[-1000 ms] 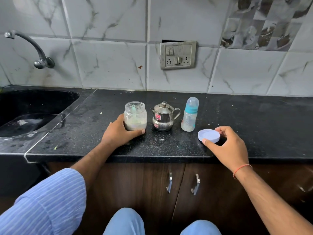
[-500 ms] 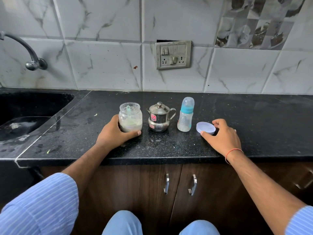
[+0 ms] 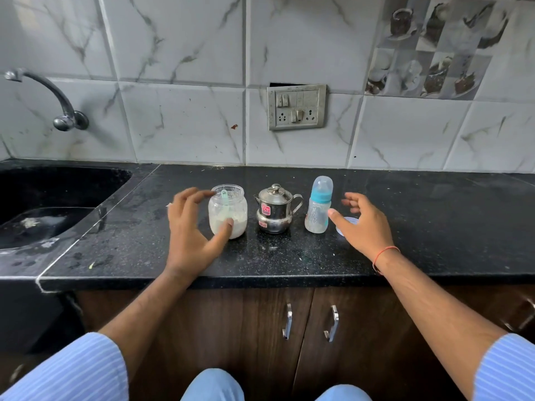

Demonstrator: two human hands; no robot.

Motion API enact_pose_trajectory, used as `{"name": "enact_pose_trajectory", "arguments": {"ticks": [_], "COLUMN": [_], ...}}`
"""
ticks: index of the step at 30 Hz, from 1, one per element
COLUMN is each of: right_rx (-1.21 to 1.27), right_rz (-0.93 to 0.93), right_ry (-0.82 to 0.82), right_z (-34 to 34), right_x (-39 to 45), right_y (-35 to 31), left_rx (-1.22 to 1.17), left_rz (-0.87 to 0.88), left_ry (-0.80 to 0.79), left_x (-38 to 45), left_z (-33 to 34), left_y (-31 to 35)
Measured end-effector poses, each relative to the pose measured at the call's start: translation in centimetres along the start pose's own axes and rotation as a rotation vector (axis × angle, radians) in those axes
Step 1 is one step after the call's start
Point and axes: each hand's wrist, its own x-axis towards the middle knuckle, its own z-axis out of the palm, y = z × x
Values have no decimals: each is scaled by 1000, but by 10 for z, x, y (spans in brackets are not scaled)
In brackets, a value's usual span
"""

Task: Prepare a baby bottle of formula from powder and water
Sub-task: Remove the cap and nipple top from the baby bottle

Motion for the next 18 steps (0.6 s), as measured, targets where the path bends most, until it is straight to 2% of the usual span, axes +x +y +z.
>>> {"name": "enact_pose_trajectory", "arguments": {"ticks": [4,10,14,18], "right_rx": [-6,-31,-40,-122], "right_rz": [-18,-66,-80,-115], "right_ry": [-110,-160,-192,-205], "right_z": [6,5,2,4], "right_x": [28,41,29,9], "right_y": [-21,-41,-52,-74], "left_rx": [-195,-309,-288,-265], "left_rz": [64,-65,-223,-248], "left_ry": [-196,-507,-579,-593], "left_x": [-19,-32,-19,-14], "left_z": [15,43,54,57], "left_y": [20,31,29,28]}}
